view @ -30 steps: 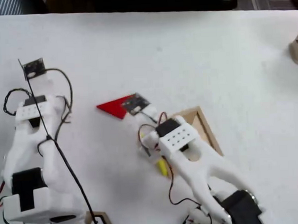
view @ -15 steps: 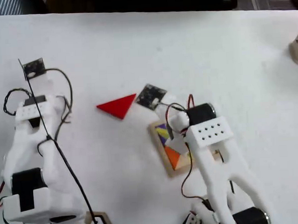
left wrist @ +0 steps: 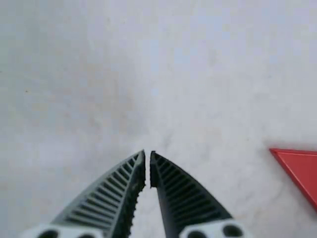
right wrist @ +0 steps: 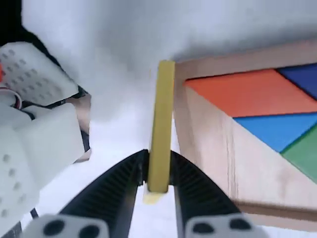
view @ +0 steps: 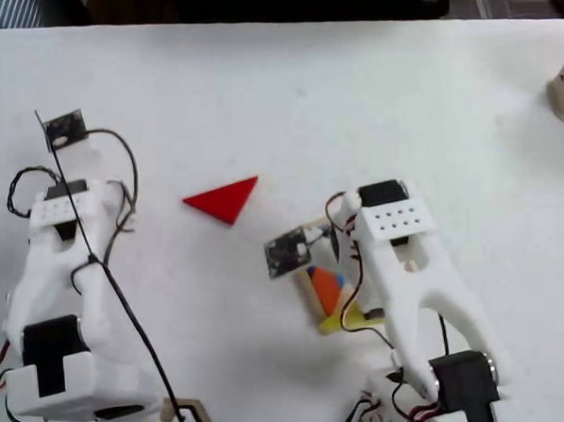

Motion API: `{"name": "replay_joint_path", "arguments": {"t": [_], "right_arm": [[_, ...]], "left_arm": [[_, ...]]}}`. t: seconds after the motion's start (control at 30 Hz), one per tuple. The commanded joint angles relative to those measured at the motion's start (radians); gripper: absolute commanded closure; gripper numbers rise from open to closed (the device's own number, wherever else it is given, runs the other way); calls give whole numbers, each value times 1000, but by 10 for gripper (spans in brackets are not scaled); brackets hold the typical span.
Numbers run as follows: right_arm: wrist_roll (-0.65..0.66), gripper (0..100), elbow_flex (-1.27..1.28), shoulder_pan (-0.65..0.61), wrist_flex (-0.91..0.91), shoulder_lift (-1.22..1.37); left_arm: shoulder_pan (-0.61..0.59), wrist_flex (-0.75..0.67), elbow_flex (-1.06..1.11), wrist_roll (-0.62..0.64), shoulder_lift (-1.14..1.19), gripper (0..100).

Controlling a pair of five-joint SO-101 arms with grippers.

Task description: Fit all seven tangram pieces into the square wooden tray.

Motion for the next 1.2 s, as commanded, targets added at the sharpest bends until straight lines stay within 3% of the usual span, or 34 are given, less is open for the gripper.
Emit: {"name": "replay_joint_path", "arguments": {"t": [0.0,0.13,0.33,0.57,0.9,1.07,1.17], "right_arm": [[100,981,-9,8,28,4],[101,967,-11,7,10,4],[55,796,-9,51,-67,4],[25,786,-14,70,-119,-5],[-583,791,-235,67,-77,-5],[-640,988,-167,67,16,-5],[-635,970,-87,77,13,-7]], "left_arm": [[-2,-20,-44,9,-4,959],[-2,-20,-44,9,-4,959],[2,-20,-44,9,-4,959],[5,-20,-44,9,-4,959],[7,-20,-44,9,-4,959],[7,-20,-44,9,-4,959],[7,-20,-44,9,-4,959]]}}
